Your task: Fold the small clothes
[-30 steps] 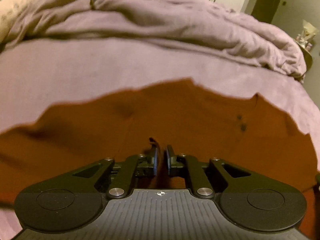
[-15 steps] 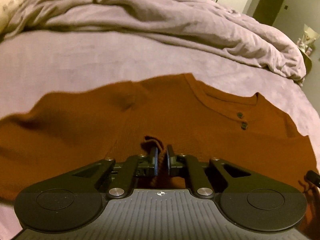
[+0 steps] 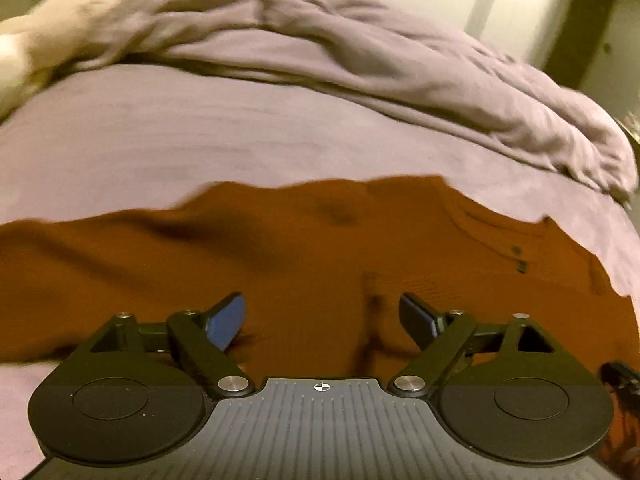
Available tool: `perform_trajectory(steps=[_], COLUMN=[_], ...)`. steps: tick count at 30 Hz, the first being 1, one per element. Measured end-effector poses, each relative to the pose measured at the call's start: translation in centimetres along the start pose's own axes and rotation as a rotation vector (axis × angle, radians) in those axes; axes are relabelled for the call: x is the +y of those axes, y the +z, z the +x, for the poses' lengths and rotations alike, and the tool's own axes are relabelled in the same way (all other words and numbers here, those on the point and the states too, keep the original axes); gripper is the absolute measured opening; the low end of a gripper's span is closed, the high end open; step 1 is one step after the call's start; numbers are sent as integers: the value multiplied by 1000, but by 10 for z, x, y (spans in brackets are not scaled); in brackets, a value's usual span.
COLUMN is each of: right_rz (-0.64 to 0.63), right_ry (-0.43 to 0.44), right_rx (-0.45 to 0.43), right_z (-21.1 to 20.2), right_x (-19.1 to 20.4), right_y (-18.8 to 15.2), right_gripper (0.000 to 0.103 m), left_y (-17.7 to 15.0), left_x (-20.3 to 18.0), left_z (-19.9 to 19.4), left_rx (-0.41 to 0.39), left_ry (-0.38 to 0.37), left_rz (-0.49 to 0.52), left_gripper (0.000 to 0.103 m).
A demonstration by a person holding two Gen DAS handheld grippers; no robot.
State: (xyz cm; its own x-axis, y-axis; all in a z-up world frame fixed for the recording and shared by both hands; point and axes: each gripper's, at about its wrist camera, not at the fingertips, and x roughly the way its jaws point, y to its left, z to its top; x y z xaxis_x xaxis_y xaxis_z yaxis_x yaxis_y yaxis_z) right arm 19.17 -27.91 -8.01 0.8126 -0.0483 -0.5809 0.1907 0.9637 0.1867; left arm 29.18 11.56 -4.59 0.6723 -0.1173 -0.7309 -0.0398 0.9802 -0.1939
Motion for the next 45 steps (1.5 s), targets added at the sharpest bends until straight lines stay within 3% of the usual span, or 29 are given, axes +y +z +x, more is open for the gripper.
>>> perform_trajectory(steps=[1, 5, 11, 14, 16, 19, 24, 26, 29, 32, 35, 41, 45], right_rz=[19, 86, 141, 128, 109, 105, 106, 107, 115, 118, 129, 168, 176], right_ry=[13, 31, 42, 28, 20, 17, 19, 16, 12, 7, -1, -10, 2], right_rx=[-15, -42, -7, 7, 2, 1, 2, 5, 10, 11, 5, -5, -9], right_z=[-7, -33, -52, -55, -56, -57, -57, -56, -57, -57, -59, -62, -65], right_x=[0, 0, 0, 4, 8, 13, 20, 21, 20, 17, 13, 4, 2], right_y=[-1, -15, -33, -33, -31, -27, -25, -25, -26, -27, -27, -31, -32], right_gripper=[49, 49, 49, 49, 49, 49, 49, 49, 49, 49, 49, 49, 49], left_y=[-4, -22, -54, -67, -71, -69, -62, -60, -65, -56, -32, 11, 7], left_x=[18, 101, 216, 248, 266, 283, 301, 302, 296, 282, 240, 80, -24], left_z=[-13, -52, -73, -70, -68, -67, -59, -61, -77, -92, -111, -133, -102], left_rx=[-7, -31, -80, -85, -131, -190, -196, -176, -190, -237, -294, -423, -384], left_ry=[37, 161, 327, 309, 252, 232, 241, 275, 308, 311, 290, 14, -177], left_rz=[-27, -219, -504, -632, -722, -779, -851, -831, -778, -711, -539, -87, 70], left_gripper=[89, 90, 84, 70, 66, 61, 44, 26, 9, 9, 8, 9, 9])
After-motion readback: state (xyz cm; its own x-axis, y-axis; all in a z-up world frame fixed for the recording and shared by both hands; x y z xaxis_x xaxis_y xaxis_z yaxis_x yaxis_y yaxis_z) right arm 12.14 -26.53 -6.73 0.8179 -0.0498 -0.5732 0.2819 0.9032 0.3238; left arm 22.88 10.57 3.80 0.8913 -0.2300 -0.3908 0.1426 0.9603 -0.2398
